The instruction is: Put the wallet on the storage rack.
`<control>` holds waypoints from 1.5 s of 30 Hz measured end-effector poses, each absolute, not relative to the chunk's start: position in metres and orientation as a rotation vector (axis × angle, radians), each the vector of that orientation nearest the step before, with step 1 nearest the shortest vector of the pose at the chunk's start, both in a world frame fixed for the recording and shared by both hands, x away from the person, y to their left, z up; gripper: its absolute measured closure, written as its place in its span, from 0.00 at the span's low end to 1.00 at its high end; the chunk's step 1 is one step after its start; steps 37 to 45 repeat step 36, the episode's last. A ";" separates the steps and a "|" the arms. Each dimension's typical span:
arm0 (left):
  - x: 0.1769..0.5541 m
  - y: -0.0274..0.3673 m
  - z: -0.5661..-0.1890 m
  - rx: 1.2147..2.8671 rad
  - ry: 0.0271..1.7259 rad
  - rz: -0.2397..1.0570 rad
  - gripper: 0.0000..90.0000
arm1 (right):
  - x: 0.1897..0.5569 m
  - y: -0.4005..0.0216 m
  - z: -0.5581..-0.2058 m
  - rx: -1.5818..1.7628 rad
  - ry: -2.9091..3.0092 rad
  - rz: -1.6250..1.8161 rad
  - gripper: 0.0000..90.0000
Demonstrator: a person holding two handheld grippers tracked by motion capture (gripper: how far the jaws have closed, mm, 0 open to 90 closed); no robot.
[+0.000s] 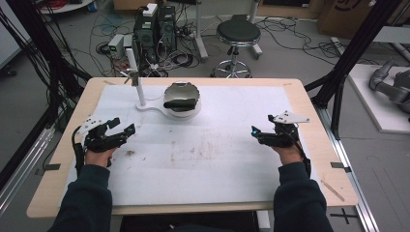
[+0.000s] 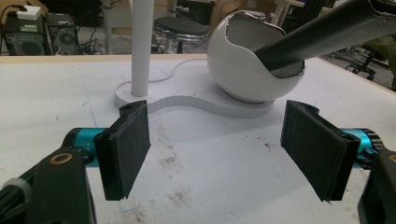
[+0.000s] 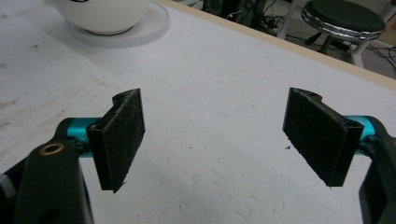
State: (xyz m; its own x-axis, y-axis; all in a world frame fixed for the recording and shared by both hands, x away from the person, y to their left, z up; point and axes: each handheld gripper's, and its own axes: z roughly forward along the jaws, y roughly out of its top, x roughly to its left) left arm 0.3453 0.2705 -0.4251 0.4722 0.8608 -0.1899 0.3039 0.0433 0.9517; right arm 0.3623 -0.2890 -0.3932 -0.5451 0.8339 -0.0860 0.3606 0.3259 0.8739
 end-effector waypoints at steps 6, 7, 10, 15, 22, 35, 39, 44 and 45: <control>0.341 0.270 -0.423 1.529 1.047 0.589 0.26 | 0.358 -0.290 -0.406 1.102 2.050 1.158 0.23; 0.340 0.269 -0.422 1.531 1.047 0.591 0.26 | 0.357 -0.290 -0.408 1.104 2.054 1.157 0.23; 0.337 0.269 -0.422 1.541 1.044 0.594 0.26 | 0.356 -0.288 -0.407 1.094 2.055 1.157 0.23; 0.334 0.271 -0.422 1.533 1.041 0.600 0.26 | 0.354 -0.286 -0.402 1.081 2.033 1.177 0.23; 0.335 0.272 -0.423 1.535 1.044 0.600 0.27 | 0.355 -0.285 -0.404 1.088 2.032 1.176 0.23; 0.337 0.272 -0.423 1.529 1.058 0.602 0.27 | 0.356 -0.285 -0.405 1.085 2.043 1.168 0.23; 0.338 0.272 -0.424 1.527 1.058 0.603 0.27 | 0.356 -0.285 -0.406 1.080 2.044 1.168 0.23; 0.338 0.272 -0.424 1.527 1.058 0.603 0.27 | 0.356 -0.285 -0.406 1.080 2.044 1.168 0.23; 0.338 0.272 -0.424 1.527 1.058 0.603 0.27 | 0.356 -0.285 -0.406 1.080 2.044 1.168 0.23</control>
